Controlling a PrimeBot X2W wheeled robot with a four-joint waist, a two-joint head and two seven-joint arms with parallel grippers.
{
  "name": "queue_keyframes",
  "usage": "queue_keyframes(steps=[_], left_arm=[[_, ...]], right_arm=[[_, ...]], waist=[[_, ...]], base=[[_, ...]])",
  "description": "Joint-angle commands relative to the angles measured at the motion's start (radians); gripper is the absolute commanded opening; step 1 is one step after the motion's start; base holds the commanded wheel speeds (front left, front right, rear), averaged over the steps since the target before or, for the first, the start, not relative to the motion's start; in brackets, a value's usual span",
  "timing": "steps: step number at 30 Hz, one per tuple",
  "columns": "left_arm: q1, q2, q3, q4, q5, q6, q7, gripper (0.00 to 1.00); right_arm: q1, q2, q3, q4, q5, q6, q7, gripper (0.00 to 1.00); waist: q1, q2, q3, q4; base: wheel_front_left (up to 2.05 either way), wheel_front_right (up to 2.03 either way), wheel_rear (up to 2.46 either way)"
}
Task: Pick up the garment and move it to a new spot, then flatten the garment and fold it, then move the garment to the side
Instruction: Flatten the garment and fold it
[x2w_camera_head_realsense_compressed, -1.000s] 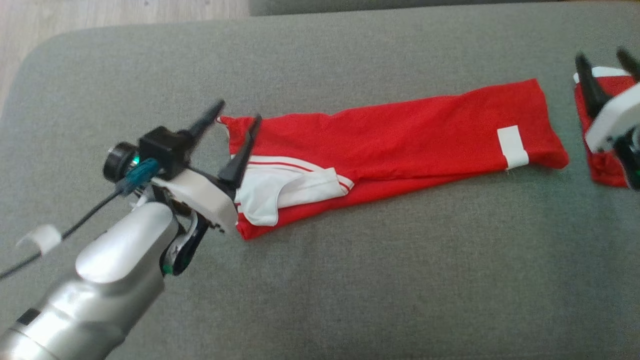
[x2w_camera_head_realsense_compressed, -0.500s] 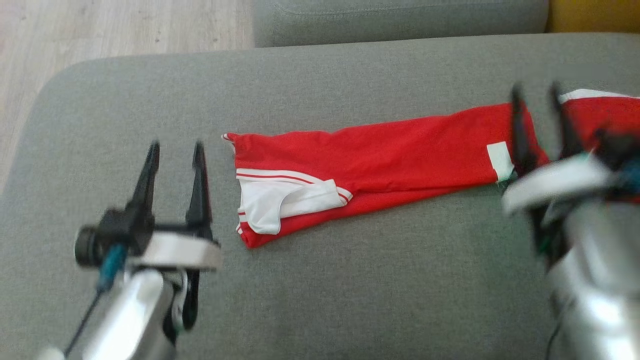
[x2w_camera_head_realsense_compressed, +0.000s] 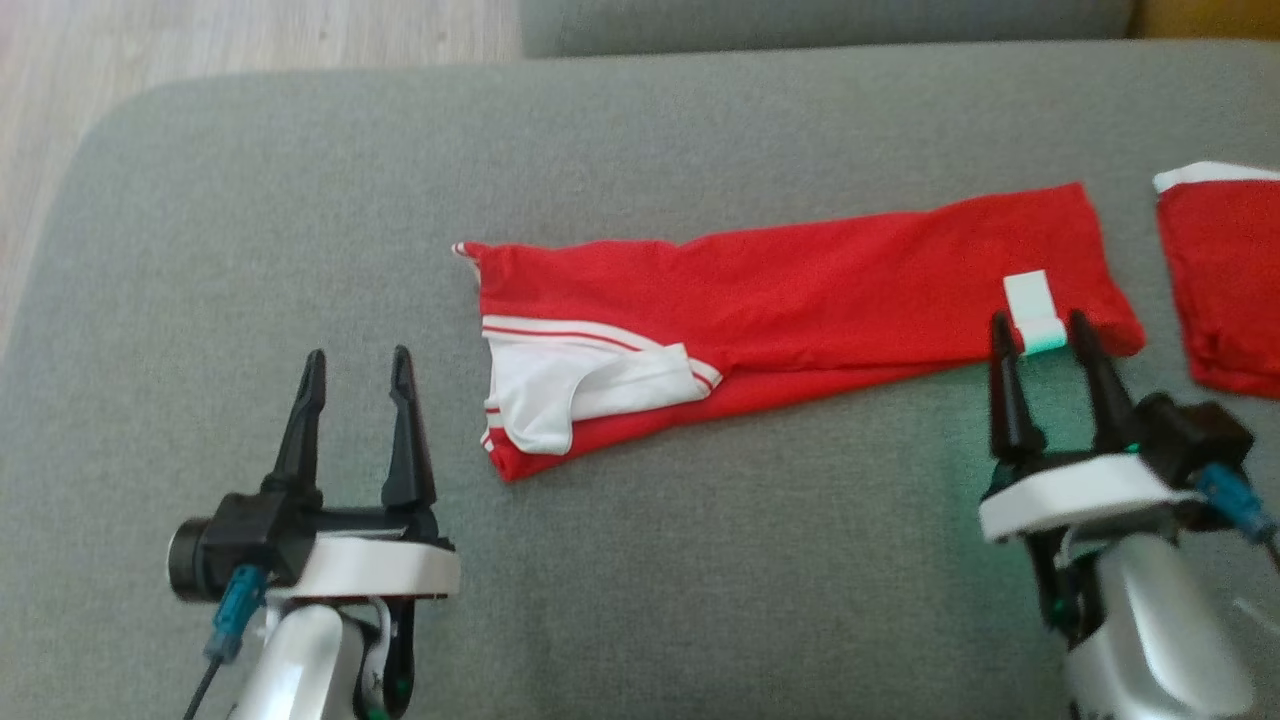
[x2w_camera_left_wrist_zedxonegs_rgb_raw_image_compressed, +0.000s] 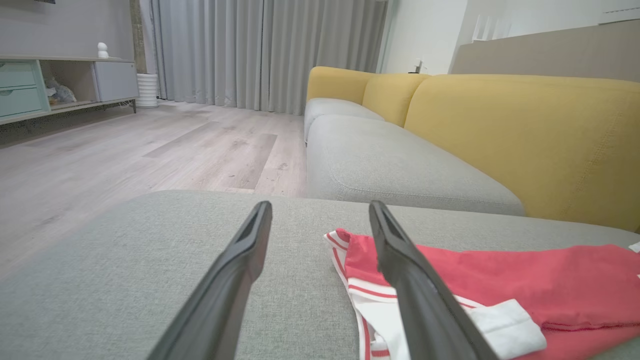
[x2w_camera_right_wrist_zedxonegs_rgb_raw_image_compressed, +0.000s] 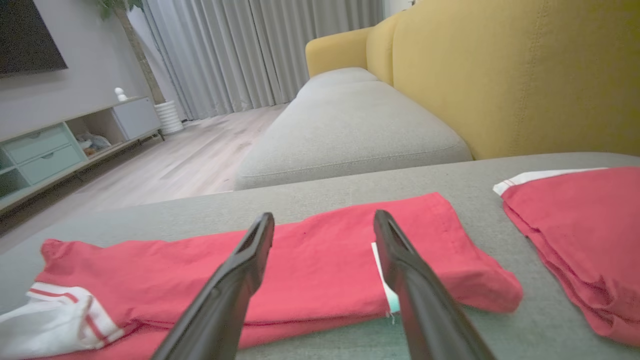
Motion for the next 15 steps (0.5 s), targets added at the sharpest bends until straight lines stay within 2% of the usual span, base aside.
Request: queue_keyframes(steps=[1,8,15], left_arm=[[-0.047,0.0,0.048,-0.025,0.018,-0.01,-0.005,1.0],[-0.104,-0.042,0.072,0.003,0.052,-0.067,-0.005,1.0],[-0.128,-0.061,0.081,0.019,0.077,-0.095,-0.005,1.0]], right_arm=[[-0.065,0.008,0.002,-0.019,-0.018,-0.001,-0.002,1.0],[-0.208,-0.014,-0.175,0.117,-0.122,-0.001,0.108,1.0],[-0.319,-0.007,-0.441,0.257,-0.273,-0.001,0.142,1.0]], waist=[[0.0,0.0,0.026,0.012],[0.0,0.0,0.103,0.049],[0.0,0.0,0.143,0.08]], base=[[0.0,0.0,0.0],[0.0,0.0,0.0],[0.0,0.0,0.0]])
